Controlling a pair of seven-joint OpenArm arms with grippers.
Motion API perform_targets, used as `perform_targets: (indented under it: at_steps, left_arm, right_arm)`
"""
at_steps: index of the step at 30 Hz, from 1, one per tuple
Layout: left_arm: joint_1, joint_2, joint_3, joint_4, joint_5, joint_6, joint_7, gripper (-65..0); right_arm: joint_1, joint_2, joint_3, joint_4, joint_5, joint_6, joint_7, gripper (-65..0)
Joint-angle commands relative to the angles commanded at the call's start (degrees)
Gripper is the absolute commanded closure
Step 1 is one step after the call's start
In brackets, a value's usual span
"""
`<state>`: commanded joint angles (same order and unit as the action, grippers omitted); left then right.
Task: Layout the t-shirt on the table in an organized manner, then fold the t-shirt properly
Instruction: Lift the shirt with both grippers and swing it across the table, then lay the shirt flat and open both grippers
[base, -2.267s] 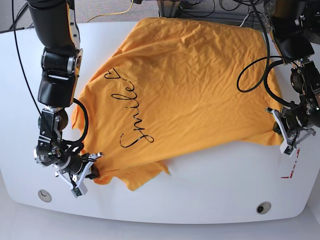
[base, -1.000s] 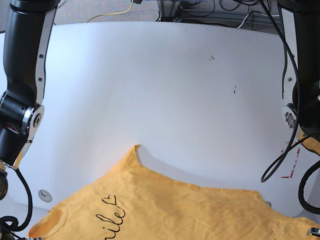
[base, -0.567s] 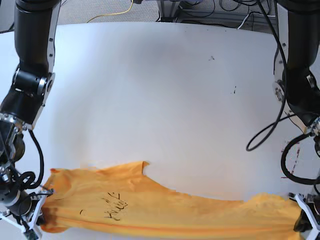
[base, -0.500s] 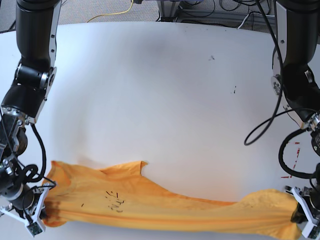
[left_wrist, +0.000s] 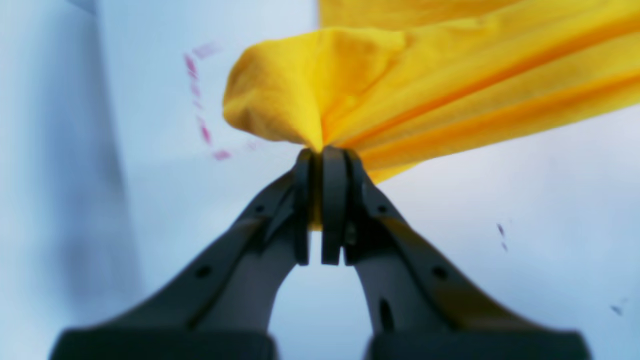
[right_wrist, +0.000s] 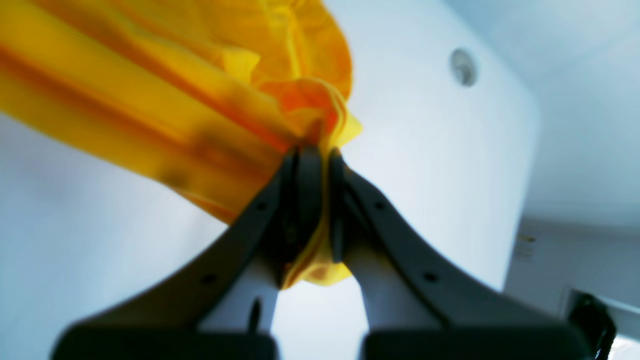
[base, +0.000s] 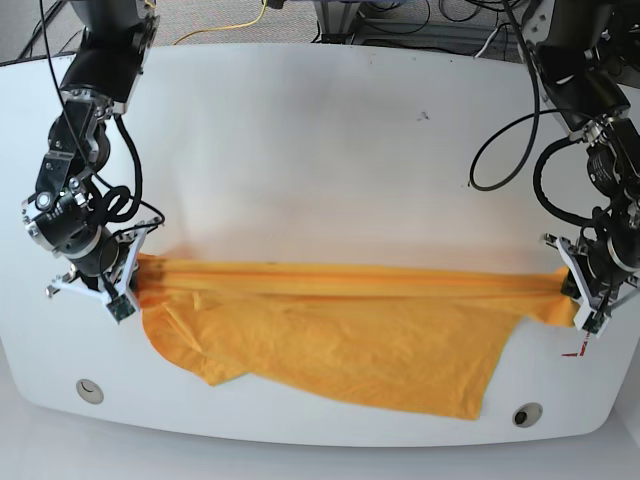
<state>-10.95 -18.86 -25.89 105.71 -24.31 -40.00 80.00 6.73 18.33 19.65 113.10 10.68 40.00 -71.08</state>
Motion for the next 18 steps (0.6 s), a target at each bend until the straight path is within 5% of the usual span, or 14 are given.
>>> perform_targets:
  at_steps: [18]
  left_arm:
    - [18.0,-2.5,-5.5,0.0,-1.2,0.0,0.0,0.0]
  right_arm:
    - [-21.5,-1.3,2.5,-0.4,-0.5,0.0,5.2,-0.5]
